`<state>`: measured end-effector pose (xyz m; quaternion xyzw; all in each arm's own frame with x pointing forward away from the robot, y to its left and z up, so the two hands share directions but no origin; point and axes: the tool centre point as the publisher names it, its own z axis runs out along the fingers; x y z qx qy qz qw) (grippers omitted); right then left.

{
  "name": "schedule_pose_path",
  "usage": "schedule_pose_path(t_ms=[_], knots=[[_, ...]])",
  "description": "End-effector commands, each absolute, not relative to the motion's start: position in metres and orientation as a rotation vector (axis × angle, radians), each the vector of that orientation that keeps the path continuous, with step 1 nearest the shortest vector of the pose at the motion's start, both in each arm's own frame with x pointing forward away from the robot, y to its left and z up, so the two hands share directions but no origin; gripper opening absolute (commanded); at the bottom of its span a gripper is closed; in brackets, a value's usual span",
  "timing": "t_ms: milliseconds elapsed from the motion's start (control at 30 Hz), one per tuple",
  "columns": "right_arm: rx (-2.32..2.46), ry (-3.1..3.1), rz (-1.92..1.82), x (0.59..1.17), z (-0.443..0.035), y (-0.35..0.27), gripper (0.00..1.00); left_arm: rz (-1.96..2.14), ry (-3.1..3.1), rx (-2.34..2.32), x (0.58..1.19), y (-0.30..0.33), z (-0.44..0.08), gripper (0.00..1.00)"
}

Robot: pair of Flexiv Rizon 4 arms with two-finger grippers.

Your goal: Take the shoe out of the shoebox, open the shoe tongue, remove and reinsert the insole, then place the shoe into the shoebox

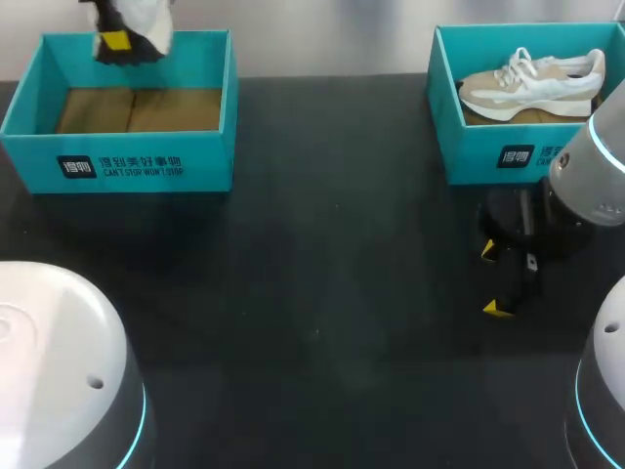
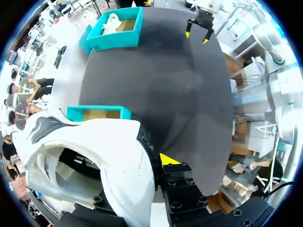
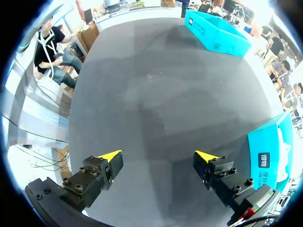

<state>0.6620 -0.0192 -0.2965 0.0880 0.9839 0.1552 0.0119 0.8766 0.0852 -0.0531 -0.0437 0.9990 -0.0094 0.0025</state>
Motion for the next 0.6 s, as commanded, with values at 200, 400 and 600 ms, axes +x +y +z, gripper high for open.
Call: schedule_pose_path(t_ms=[200,400,600], knots=[[0.276,3.066,0.479,0.661,-0.297,-0.019,1.0,0.024,3.088,-0.205,0.913,0.157,-0.063,0.0],[0.276,3.066,0.479,0.661,-0.297,-0.019,1.0,0.033,3.065,-0.181,0.928,0.189,-0.069,0.0],[0.276,3.066,0.479,0.661,-0.297,-0.019,1.0,-0.004,3.072,-0.151,0.933,0.212,-0.084,0.0]])
